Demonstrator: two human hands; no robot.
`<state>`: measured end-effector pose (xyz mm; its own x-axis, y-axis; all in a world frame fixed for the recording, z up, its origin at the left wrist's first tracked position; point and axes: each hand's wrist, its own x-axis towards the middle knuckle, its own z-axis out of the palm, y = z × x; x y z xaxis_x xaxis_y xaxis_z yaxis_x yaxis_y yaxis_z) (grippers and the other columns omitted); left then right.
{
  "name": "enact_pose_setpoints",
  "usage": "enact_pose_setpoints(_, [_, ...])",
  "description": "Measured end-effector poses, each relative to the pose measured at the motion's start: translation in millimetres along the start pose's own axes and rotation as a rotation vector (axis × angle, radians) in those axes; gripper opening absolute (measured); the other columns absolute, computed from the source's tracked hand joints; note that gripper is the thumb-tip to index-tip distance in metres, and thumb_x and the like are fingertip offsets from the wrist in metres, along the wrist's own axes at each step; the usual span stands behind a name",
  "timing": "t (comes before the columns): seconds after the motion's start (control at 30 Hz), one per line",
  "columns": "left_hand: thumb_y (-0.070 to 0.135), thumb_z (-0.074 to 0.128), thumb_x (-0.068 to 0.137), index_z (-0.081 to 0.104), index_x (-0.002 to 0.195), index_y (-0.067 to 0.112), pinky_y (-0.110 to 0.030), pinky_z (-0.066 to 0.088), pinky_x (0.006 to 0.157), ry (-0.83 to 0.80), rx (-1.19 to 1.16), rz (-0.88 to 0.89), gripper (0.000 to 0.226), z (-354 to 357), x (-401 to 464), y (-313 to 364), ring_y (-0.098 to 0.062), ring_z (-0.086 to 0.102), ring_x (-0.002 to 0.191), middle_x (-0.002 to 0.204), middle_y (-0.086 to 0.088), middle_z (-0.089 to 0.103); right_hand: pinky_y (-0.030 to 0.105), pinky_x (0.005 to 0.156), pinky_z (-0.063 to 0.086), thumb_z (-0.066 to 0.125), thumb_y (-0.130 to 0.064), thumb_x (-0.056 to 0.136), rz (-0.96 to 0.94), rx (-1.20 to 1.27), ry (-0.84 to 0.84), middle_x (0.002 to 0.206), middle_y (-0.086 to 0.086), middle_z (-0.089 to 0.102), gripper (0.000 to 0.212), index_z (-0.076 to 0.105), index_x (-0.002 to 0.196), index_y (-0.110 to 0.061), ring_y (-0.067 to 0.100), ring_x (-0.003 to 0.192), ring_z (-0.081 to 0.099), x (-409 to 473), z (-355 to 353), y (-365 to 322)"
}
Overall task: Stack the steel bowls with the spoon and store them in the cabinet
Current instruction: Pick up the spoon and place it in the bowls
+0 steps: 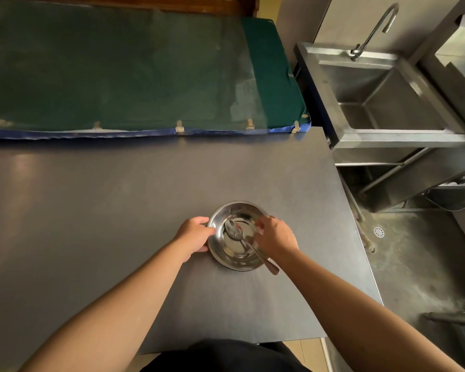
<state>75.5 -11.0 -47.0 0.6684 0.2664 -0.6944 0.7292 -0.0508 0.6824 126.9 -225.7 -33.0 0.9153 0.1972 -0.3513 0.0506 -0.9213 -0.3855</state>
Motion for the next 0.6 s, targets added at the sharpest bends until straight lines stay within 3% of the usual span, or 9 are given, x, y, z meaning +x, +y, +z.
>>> enact_pose_setpoints(0.07, [0.022, 0.069, 0.085, 0.057, 0.136, 0.023, -0.027, 0.057, 0.057, 0.009, 0.000, -0.011, 0.052, -0.1, -1.8, 2.0, -0.009, 0.059, 0.093, 0.114, 0.001, 0.061, 0.034, 0.076, 0.052, 0.068, -0.024, 0.086, 0.004, 0.037, 0.032, 0.111, 0.007, 0.066, 0.032, 0.068, 0.118, -0.019, 0.031, 0.099, 0.065, 3.7, -9.3, 7.3])
enact_pose_setpoints(0.17, [0.024, 0.070, 0.085, 0.058, 0.134, 0.023, -0.029, 0.057, 0.060, 0.014, -0.015, -0.031, 0.051, 1.1, -1.6, 3.2, -0.011, 0.059, 0.094, 0.114, 0.000, 0.059, 0.037, 0.086, 0.054, 0.070, -0.023, 0.087, 0.077, 0.107, 0.056, 0.124, 0.008, 0.063, 0.043, 0.063, 0.129, -0.018, 0.029, 0.107, 0.063, 7.0, -18.6, 19.6])
enact_pose_setpoints(0.33, [0.012, 0.068, 0.086, 0.058, 0.133, 0.021, -0.032, 0.058, 0.065, 0.011, -0.027, -0.038, 0.048, 3.2, 0.2, 3.3, -0.012, 0.061, 0.090, 0.102, 0.004, 0.061, 0.035, 0.088, 0.054, 0.072, -0.017, 0.085, 0.221, 0.268, 0.005, 0.131, 0.011, 0.063, 0.053, 0.058, 0.136, -0.015, 0.026, 0.113, 0.063, 4.0, -18.4, 33.6])
enact_pose_setpoints(0.47, [-0.006, 0.060, 0.087, 0.057, 0.136, 0.020, -0.033, 0.057, 0.063, 0.002, -0.026, -0.039, 0.056, 3.5, 0.7, 0.0, -0.017, 0.063, 0.085, 0.095, 0.004, 0.056, 0.041, 0.088, 0.058, 0.069, -0.009, 0.083, 0.361, 0.431, -0.068, 0.111, 0.010, 0.072, 0.050, 0.060, 0.132, -0.010, 0.029, 0.096, 0.070, 1.3, -8.5, 39.5])
enact_pose_setpoints(0.6, [-0.014, 0.056, 0.086, 0.056, 0.137, 0.017, -0.030, 0.055, 0.059, 0.006, -0.060, -0.023, 0.060, 4.4, -0.4, -2.8, -0.019, 0.063, 0.085, 0.093, 0.002, 0.056, 0.042, 0.071, 0.064, 0.063, 0.003, 0.080, 0.505, 0.678, -0.109, 0.090, 0.014, 0.074, 0.045, 0.065, 0.123, -0.007, 0.029, 0.070, 0.073, -2.6, -4.9, 36.6])
